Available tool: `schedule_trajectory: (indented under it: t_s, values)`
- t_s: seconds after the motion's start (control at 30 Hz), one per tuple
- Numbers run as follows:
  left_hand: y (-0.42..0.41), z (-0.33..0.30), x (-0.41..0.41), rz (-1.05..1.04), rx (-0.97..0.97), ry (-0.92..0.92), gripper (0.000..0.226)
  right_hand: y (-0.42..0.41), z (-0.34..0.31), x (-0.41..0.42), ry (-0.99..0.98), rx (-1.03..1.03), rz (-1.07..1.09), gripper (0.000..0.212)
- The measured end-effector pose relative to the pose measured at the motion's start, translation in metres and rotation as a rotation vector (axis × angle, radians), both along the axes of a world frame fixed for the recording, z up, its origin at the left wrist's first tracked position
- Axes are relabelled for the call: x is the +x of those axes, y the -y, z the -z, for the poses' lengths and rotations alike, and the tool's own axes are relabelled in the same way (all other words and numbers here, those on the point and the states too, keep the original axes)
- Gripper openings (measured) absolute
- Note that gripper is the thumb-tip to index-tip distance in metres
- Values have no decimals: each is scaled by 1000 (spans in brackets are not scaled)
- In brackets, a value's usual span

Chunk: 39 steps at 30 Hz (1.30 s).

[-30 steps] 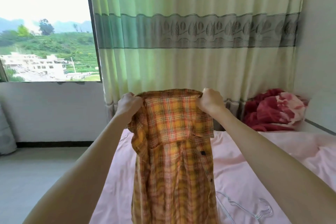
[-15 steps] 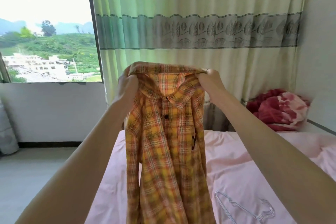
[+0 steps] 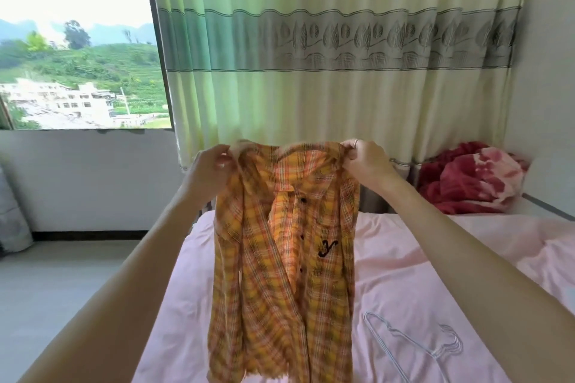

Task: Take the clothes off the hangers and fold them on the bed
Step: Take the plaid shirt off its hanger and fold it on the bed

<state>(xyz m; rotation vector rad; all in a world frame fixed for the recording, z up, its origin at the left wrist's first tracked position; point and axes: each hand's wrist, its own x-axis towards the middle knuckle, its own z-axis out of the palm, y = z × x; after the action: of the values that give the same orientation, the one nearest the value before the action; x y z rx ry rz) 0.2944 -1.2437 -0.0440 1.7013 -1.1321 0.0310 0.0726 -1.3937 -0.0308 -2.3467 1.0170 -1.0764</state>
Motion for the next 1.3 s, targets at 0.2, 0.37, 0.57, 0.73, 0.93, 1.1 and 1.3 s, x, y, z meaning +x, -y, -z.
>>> schedule_trajectory:
  t_s: [0.2,0.37,0.57,0.73,0.93,1.1,1.3]
  values:
    - [13,12,-9,-61,-62,-84,10,-3,8,4,133,-57,56,23]
    - [19,22,-15,8,10,-195,29,0,11,1,153,-58,78,30]
    - [2,20,-45,-43,-49,63,7,-9,16,-25,271,75,-10,10]
    - [-29,4,-61,-229,-35,277,31,-26,12,-46,491,318,-67,5]
    - [-78,-13,-75,-274,-100,361,43,-75,-2,-60,345,-46,30,39]
    - [-131,-15,-91,-268,-170,312,36,-130,-5,-77,212,-269,36,37]
    - [-200,-9,-109,-246,-167,300,35,-203,-4,-99,56,-365,127,43]
